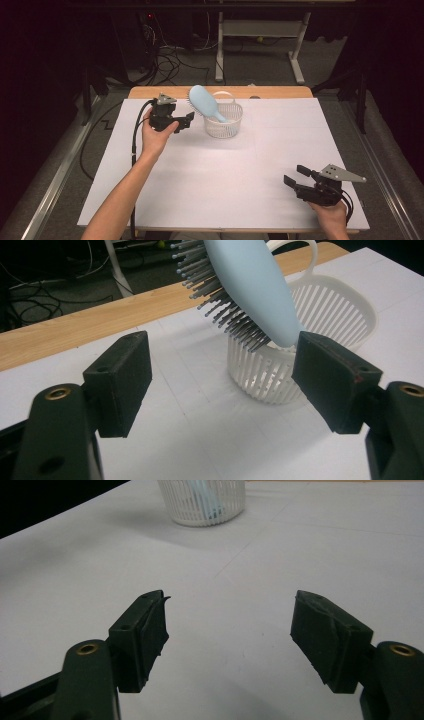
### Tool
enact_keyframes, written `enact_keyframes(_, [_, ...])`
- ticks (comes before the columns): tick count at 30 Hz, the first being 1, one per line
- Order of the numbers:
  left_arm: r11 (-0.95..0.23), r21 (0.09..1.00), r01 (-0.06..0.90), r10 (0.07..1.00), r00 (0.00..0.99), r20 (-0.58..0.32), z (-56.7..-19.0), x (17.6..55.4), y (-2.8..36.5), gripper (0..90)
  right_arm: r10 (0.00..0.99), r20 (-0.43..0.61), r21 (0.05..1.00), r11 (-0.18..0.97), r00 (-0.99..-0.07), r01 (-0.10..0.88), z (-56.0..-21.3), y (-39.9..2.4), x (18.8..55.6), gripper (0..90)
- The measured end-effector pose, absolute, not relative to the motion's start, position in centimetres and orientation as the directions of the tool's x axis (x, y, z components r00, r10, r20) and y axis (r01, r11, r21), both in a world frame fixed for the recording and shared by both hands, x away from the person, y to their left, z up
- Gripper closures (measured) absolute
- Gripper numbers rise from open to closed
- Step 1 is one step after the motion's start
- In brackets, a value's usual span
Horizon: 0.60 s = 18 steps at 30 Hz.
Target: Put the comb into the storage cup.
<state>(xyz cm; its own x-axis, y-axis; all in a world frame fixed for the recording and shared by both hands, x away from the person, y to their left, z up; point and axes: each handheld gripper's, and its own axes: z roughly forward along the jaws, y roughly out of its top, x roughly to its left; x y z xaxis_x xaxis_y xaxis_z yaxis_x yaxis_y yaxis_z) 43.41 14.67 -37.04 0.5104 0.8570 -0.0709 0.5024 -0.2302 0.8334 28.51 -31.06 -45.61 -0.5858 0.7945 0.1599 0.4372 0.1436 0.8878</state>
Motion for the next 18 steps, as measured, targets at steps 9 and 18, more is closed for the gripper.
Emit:
enact_keyframes(9, [-0.219,0.833,0.507,0.864,0.498,-0.076,-37.2,43.2,15.5,24.6,0.8,0.162,0.888,0.137,-0.578,0.44,-45.6,-31.3,28.4,31.0])
enact_keyframes(18, [-0.207,0.838,0.505,0.866,0.492,-0.082,-37.1,42.7,16.3,24.6,0.799,0.15,0.885,0.154,-0.583,0.438,-45.6,-30.8,28.3,31.0])
